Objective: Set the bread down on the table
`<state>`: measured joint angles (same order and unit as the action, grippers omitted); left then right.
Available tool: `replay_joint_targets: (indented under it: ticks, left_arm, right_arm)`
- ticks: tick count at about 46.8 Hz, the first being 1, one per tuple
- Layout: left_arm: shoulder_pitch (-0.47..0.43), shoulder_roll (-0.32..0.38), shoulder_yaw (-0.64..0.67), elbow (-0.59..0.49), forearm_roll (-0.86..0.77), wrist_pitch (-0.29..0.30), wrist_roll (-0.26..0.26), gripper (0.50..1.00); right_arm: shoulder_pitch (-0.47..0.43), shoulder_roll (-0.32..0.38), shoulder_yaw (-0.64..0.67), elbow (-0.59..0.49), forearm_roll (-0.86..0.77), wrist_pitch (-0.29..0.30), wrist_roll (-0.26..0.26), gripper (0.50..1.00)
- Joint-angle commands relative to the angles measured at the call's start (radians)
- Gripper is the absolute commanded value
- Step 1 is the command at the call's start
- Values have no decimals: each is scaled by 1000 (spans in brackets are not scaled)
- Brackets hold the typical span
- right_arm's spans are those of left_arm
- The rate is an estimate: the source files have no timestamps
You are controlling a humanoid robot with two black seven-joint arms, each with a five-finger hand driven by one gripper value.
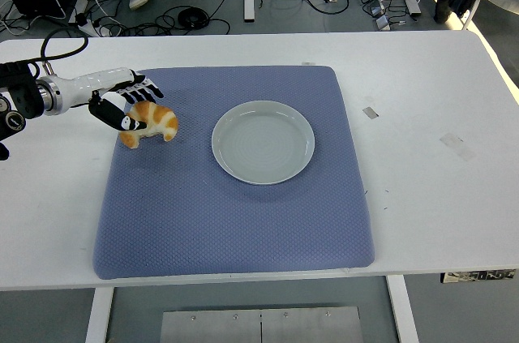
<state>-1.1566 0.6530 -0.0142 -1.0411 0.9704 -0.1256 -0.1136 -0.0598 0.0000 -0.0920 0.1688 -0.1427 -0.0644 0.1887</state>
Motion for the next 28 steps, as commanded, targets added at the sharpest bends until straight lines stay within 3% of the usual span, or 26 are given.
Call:
replay_joint_targets:
  ticks: [1,9,28]
  left_arm:
    - [0,-10,0,3,1,0,0,828]
    - [2,-15,-7,4,-13,12,2,967]
    - [-12,14,-24,4,-44,3,2,978]
  right_arm:
    - [0,0,0,0,0,0,0,1000]
    - [0,0,0,0,0,0,0,1000]
    - [0,0,0,0,0,0,0,1000]
